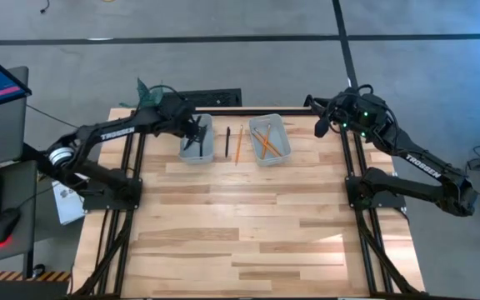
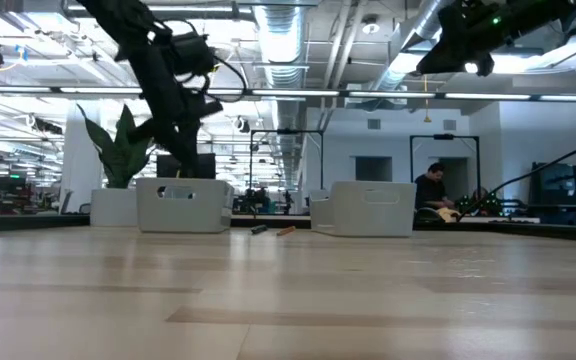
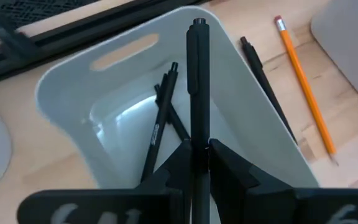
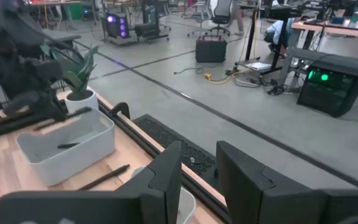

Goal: Sort pens & pencils
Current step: Put the black pen into the left gray bin

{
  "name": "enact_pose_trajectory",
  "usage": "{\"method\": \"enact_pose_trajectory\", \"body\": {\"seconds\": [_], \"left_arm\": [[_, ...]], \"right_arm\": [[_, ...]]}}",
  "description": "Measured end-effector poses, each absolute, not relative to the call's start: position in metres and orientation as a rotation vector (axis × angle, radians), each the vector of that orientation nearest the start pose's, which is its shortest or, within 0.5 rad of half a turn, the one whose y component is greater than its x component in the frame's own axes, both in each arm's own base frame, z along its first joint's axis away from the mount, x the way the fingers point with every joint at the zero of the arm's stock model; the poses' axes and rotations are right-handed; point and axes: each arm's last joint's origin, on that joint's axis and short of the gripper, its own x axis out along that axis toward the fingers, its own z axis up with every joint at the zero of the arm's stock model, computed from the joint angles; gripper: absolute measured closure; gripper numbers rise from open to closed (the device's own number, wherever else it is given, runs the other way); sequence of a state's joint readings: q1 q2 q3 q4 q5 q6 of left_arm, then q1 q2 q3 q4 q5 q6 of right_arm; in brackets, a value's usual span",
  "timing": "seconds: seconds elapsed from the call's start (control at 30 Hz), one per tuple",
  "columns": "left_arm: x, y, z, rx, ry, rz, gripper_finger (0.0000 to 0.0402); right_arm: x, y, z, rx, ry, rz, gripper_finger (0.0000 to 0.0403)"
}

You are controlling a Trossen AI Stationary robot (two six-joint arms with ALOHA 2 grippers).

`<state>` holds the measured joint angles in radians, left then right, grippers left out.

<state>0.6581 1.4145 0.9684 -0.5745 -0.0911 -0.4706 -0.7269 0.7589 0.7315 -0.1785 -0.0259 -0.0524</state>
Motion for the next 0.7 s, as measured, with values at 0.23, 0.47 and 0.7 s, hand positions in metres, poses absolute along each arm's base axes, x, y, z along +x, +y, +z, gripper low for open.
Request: {"method": "enact_pose_trajectory", "body": {"seconds": [0.23, 0.47, 0.7], "left_arm": [[0.229, 0.183, 0.204, -0.719, 0.899, 0.857, 0.0369], [0.233, 0.186, 0.190, -0.732, 0.950, 0.870, 0.0369], [0.233, 0.186, 0.190, -0.750, 0.943, 0.881, 0.0369]], "right_arm": [[0.127, -0.112, 0.319, 0.028, 0.214, -0.693, 0.0281], [0.127, -0.112, 0.319, 0.029, 0.213, -0.693, 0.0281], [0.127, -0.112, 0.319, 0.029, 0.214, -0.693, 0.0281]]}}
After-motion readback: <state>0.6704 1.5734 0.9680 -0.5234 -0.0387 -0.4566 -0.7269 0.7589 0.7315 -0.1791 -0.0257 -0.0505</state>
